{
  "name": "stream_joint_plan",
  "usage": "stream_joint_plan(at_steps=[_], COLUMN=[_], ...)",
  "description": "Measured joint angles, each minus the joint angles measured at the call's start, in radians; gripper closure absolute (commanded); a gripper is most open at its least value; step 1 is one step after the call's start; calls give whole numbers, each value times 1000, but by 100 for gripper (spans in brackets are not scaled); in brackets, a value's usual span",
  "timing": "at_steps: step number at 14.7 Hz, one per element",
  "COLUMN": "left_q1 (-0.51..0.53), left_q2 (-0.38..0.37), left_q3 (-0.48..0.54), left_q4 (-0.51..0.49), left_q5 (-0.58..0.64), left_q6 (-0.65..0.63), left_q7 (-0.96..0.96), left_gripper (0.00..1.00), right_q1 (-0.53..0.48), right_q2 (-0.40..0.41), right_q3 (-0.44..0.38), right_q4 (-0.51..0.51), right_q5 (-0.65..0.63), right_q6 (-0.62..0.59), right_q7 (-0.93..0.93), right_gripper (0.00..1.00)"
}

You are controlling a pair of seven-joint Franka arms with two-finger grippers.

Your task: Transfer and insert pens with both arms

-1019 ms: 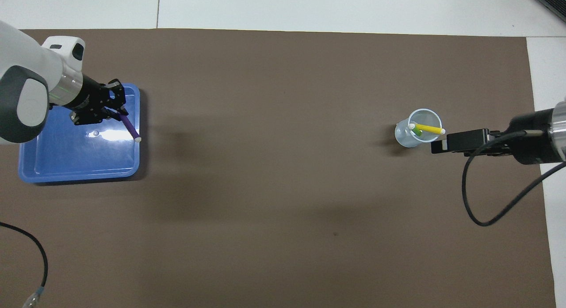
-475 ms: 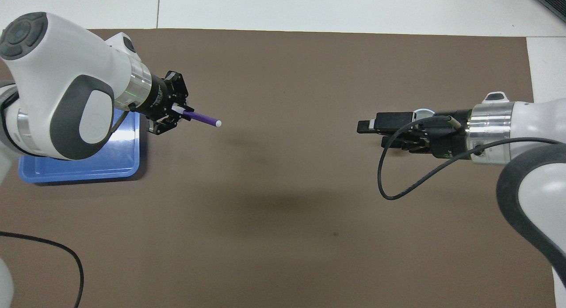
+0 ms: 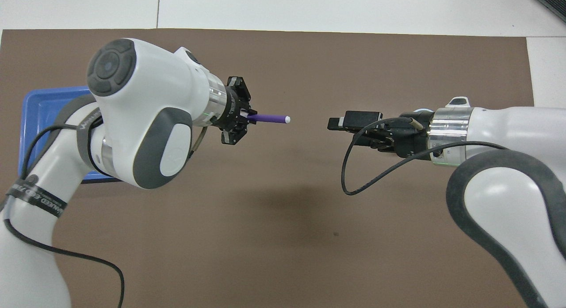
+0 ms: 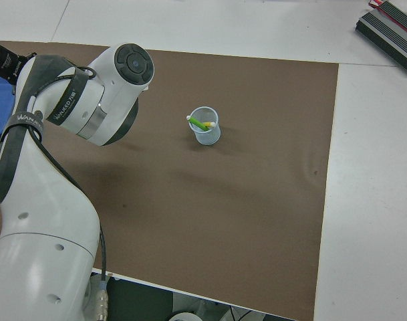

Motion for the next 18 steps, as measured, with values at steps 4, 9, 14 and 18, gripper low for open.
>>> stream_joint_plan(at_steps=[4, 9, 14, 18], left_q1=[-68, -99, -122, -137], left_q2=[0, 0, 1, 1], left_q3=[1, 2, 2, 2], left_q4=[0, 0, 0, -1], left_q5=[0, 0, 0, 0], left_q6=[46, 75, 93, 111], left_q7=[-79, -101, -104, -107], left_gripper=[100, 100, 100, 100], right_q1=[24, 23, 23, 23], right_q2=[23, 25, 29, 35], right_q3=[0, -3, -3, -3], right_q4=[0, 0, 0, 0], right_q5=[0, 0, 0, 0], right_q6=[33, 33, 33, 33], right_q7=[-7, -26, -26, -31], right_gripper=[7, 15, 37, 50])
